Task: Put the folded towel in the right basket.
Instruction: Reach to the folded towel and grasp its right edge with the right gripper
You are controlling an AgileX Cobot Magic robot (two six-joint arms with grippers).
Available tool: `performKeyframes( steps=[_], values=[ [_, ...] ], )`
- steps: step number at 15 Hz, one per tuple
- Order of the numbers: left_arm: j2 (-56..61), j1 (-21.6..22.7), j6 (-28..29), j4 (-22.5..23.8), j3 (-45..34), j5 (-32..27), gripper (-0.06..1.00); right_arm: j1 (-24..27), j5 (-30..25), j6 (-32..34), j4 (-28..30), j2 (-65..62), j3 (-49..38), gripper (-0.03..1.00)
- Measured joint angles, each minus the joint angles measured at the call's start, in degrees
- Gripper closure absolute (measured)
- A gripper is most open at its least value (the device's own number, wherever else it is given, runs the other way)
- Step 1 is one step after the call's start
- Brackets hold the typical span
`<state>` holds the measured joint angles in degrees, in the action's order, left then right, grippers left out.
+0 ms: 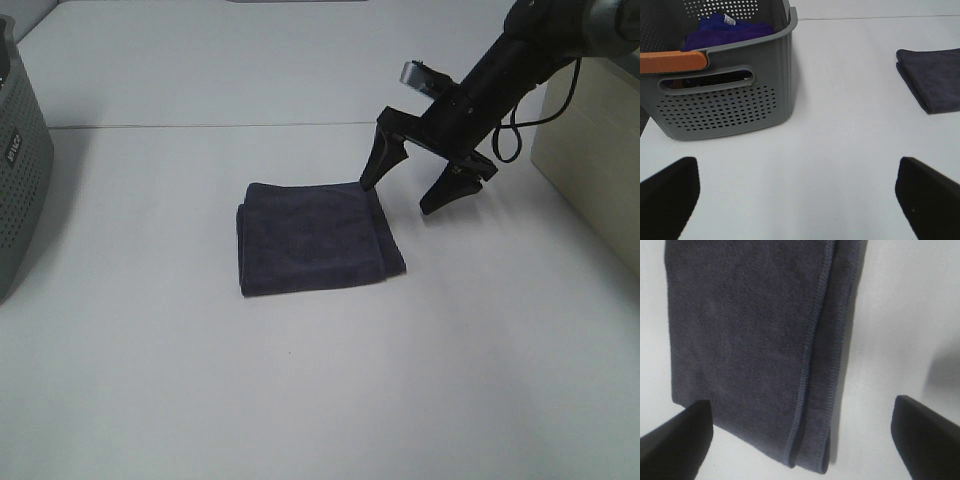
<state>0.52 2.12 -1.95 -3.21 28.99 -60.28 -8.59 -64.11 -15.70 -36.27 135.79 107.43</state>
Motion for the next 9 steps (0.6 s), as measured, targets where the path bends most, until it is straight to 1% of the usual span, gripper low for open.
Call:
performKeyframes(
  steps=[2, 9],
  values=[
    [0.00, 0.00, 0.00, 0.00, 0.00, 0.00, -0.05, 0.23, 0.29, 0.00, 1.15, 1.66, 0.00, 0.04],
    [0.00, 0.00, 0.00, 0.00, 0.00, 0.00, -0.05, -0.46, 1.43, 0.06, 0.92, 3.04, 0.00, 0.05]
  ],
)
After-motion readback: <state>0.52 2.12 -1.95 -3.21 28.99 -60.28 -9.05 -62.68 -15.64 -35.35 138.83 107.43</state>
